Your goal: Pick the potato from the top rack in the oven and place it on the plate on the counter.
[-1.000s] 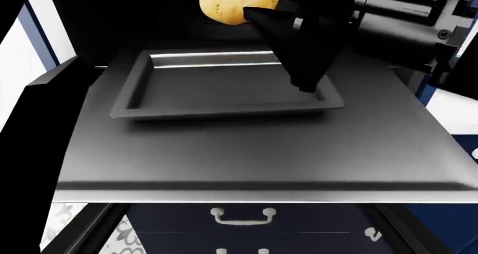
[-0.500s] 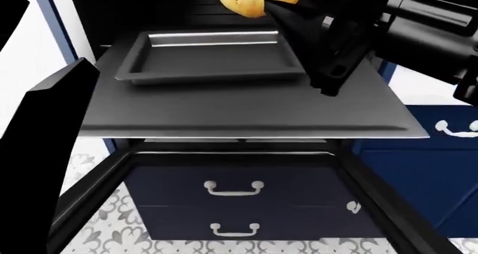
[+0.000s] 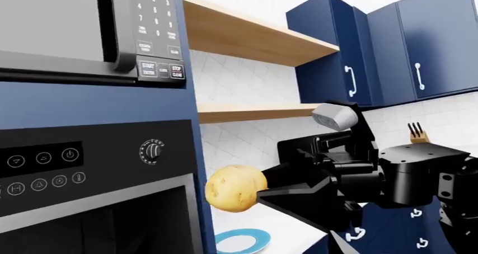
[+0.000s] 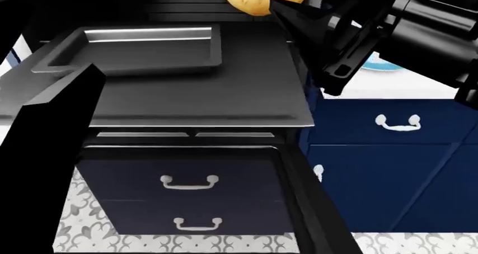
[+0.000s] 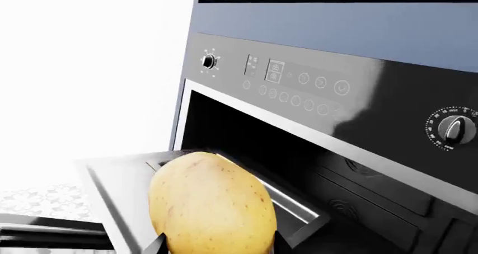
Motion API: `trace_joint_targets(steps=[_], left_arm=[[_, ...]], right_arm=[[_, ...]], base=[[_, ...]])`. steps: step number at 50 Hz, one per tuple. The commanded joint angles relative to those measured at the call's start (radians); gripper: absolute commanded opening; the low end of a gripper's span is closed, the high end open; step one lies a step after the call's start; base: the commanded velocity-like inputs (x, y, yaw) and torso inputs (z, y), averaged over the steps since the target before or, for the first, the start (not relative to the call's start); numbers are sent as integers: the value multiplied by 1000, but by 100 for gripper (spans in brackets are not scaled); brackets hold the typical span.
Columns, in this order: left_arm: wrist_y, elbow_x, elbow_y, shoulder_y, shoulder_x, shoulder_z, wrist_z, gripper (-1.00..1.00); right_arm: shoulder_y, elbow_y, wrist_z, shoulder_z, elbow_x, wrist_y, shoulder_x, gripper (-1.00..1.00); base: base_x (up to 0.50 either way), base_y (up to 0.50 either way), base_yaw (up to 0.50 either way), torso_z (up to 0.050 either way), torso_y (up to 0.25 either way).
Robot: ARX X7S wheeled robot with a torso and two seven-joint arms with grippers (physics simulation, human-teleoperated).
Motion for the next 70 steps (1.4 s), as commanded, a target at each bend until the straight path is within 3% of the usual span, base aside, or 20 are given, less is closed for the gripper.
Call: trace_joint_targets(steps=[1, 64, 70], left_arm=[[2, 1, 2, 1, 1, 1, -1, 100], [5, 14, 5, 9, 3, -1, 8, 100], [8, 15, 4, 2, 1, 5, 9, 100]], right_arm=[[-7, -6, -11, 4, -20, -8, 4, -100], [-33, 7, 6, 2, -65, -56, -12, -100], [-35, 16, 22, 14, -60, -70, -18, -100]], base=[[-77, -500, 0, 0, 0], [-78, -500, 0, 0, 0], [-11, -70, 0, 0, 0]])
